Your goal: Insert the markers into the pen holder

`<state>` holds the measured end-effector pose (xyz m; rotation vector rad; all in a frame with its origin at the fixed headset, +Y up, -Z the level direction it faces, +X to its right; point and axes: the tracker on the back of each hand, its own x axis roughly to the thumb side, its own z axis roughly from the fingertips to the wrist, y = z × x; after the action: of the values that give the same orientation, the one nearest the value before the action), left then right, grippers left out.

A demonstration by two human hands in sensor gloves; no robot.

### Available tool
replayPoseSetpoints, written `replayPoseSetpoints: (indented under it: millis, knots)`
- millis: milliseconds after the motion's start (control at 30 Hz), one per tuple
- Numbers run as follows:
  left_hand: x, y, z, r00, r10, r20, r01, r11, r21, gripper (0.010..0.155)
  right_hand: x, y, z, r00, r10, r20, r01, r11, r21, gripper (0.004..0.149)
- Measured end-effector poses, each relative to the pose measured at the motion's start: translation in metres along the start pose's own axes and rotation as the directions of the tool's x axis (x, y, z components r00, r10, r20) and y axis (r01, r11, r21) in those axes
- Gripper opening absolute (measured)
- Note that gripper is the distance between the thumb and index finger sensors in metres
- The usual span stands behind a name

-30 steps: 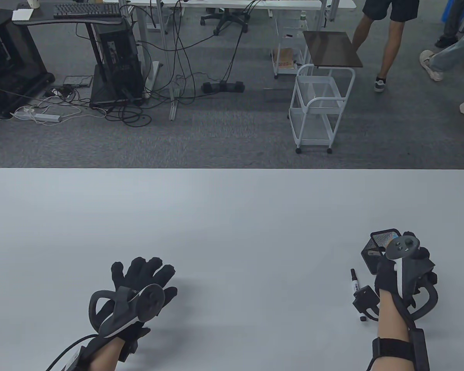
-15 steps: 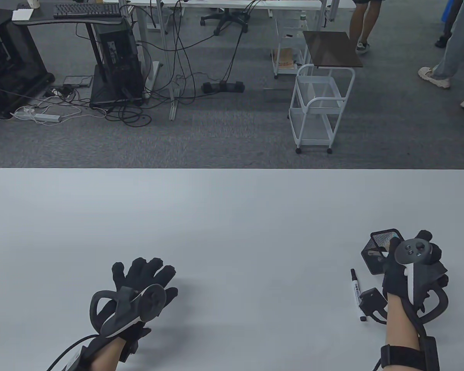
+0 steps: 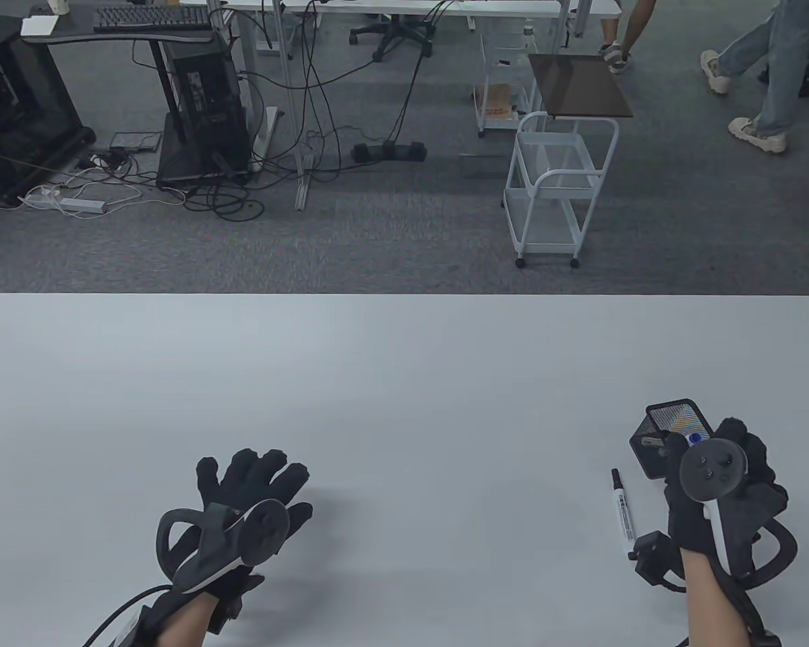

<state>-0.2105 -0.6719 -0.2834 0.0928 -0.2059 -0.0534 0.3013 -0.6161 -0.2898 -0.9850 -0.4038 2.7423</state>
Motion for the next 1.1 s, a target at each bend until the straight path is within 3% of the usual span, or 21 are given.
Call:
replayPoseSetpoints:
  millis: [400, 567, 700, 1100]
  knots:
    - [0.002, -0.001, 0.001, 1.0, 0.0, 0.012, 0.0, 1.0, 0.003, 0.06, -0.006, 0.047, 0.018, 0.995, 0.086, 0.047, -0.094, 0.97, 0.223, 0.076]
    - [0.003, -0.001, 0.002, 1.0, -0.003, 0.015, 0.003, 1.0, 0.006, 0.06, -0.008, 0.072, 0.02, 0.991, 0.128, 0.048, -0.137, 0.943, 0.304, 0.075]
    - [0.003, -0.002, 0.002, 1.0, -0.004, 0.015, 0.004, 1.0, 0.004, 0.06, -0.008, 0.089, 0.019, 0.989, 0.144, 0.034, -0.145, 0.893, 0.425, 0.078]
    - [0.003, -0.002, 0.002, 1.0, -0.003, 0.013, 0.003, 1.0, 0.007, 0.06, -0.01, 0.131, 0.022, 0.956, 0.293, 0.013, -0.26, 0.828, 0.497, 0.075]
